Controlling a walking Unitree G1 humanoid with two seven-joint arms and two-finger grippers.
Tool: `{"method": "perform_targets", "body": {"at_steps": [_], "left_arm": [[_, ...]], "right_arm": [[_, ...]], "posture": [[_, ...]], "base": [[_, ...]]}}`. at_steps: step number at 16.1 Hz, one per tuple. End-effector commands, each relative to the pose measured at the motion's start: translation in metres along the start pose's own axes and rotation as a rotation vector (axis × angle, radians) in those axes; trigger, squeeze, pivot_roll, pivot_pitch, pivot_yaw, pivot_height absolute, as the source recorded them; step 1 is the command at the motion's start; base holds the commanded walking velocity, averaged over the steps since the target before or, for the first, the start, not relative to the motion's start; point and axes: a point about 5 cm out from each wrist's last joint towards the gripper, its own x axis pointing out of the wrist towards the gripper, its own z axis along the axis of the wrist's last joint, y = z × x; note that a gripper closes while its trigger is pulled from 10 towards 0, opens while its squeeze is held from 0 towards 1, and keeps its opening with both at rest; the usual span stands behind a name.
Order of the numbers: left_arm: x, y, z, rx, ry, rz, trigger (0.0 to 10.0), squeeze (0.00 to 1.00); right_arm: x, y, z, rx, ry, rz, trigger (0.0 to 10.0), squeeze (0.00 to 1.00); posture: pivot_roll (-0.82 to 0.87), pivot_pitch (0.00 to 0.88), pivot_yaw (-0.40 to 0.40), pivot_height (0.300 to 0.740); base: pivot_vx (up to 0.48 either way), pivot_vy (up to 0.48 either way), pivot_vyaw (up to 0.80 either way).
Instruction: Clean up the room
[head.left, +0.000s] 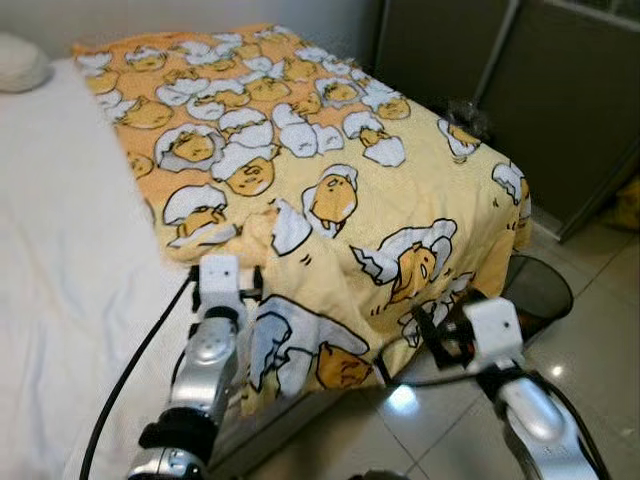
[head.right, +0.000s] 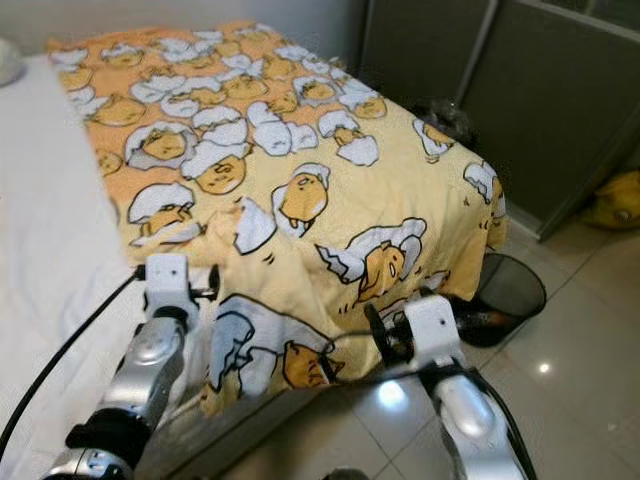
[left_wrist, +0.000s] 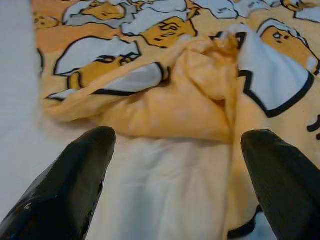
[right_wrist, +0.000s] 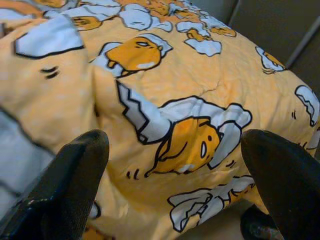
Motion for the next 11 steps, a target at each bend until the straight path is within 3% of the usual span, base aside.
{"method": "perform_targets", "body": {"at_steps": [1,7,10,11], "left_arm": [[-0.001,-0.011,-0.007,-0.011,0.02,-0.033,10.0,0.0],[-0.001,-0.031,-0.007,-0.043,-0.003,-0.129,10.0,0.0],[0.001,-0.026,-0.009,-0.001,0.001,-0.111,10.0,0.0],[0.004,-0.01,-0.001,0.013,-0.057,0.017,10.0,0.0]], "right_arm": [[-0.01,-0.01,-0.002,0.002,0.027,-0.021,10.0,0.0],[-0.027,-0.006,0.001,-0.001,0.045,0.037,10.0,0.0],[-0.034,-0.002,-0.003,0.011,0.073,0.056,10.0,0.0],[-0.036,0.0,-0.004,0.014,0.08,0.06,10.0,0.0]], "posture": [[-0.31,0.087,-0.062,0.736],[-0.33,0.132,-0.083,0.736],[-0.33,0.15,-0.077,0.736],[-0.34,0.154,-0.07,0.736]], "base": [[0.0,0.0,0.0],[0.0,0.0,0.0],[0.0,0.0,0.0],[0.0,0.0,0.0]]}}
